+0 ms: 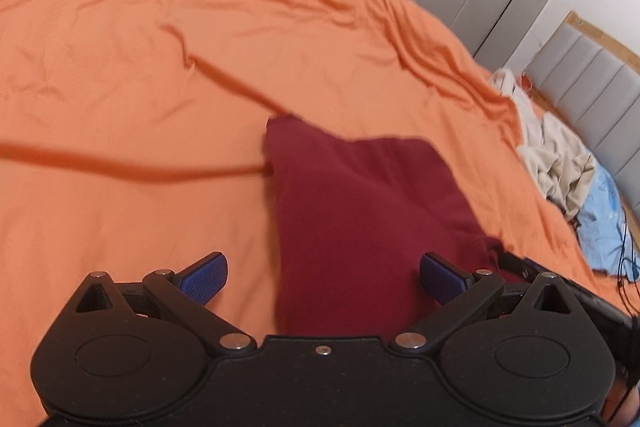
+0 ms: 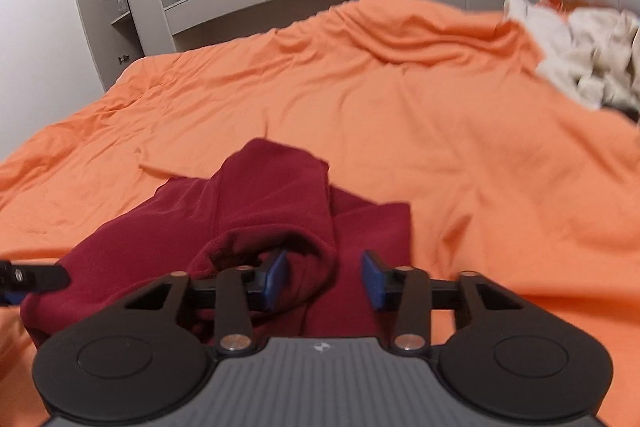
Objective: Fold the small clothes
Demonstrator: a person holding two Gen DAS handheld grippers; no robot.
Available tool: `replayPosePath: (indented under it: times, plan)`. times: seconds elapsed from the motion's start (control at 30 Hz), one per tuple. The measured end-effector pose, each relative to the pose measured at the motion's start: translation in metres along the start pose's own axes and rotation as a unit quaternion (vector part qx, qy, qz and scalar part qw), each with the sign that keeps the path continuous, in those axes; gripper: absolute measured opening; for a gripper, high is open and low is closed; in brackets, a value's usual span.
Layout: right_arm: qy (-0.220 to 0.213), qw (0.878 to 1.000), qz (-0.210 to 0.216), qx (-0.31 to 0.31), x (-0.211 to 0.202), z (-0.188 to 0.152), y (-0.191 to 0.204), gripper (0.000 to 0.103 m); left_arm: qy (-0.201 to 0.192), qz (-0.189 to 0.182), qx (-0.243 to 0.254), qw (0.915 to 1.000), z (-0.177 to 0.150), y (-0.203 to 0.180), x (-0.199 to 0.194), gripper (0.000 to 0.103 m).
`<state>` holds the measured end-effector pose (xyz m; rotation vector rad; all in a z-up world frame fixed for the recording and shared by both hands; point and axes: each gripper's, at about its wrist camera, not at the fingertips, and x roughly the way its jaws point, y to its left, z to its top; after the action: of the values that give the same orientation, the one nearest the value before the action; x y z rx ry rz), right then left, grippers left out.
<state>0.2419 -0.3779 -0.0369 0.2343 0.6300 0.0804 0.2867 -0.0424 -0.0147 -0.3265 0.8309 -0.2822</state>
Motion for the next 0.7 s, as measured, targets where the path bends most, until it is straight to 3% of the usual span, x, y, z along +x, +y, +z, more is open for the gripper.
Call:
replayPosePath:
  times: [0.1, 0.37, 0.57, 0.7]
  plan:
    - [-0.017, 1.000, 0.000, -0.008, -0.006, -0.004, 0.004, 0.010, 0.014, -0.001, -0.003, 0.9999, -0.006, 0.002, 0.008, 0.102]
    - [-0.088, 0.995, -0.056, -0.002, -0.054, -0.012, 0.004, 0.006, 0.021, -0.004, 0.006, 0.9997, -0.013, 0.000, 0.014, 0.102]
    - [-0.050, 0.996, -0.064, 0.032, -0.054, -0.031, -0.013, 0.006, 0.030, -0.024, 0.036, 0.9986, -0.014, -0.009, 0.013, 0.102]
    - [-0.061, 0.995, -0.072, 0.016, -0.055, -0.024, -0.006, 0.006, 0.042, -0.024, 0.038, 0.9981, -0.019, -0.010, 0.018, 0.102]
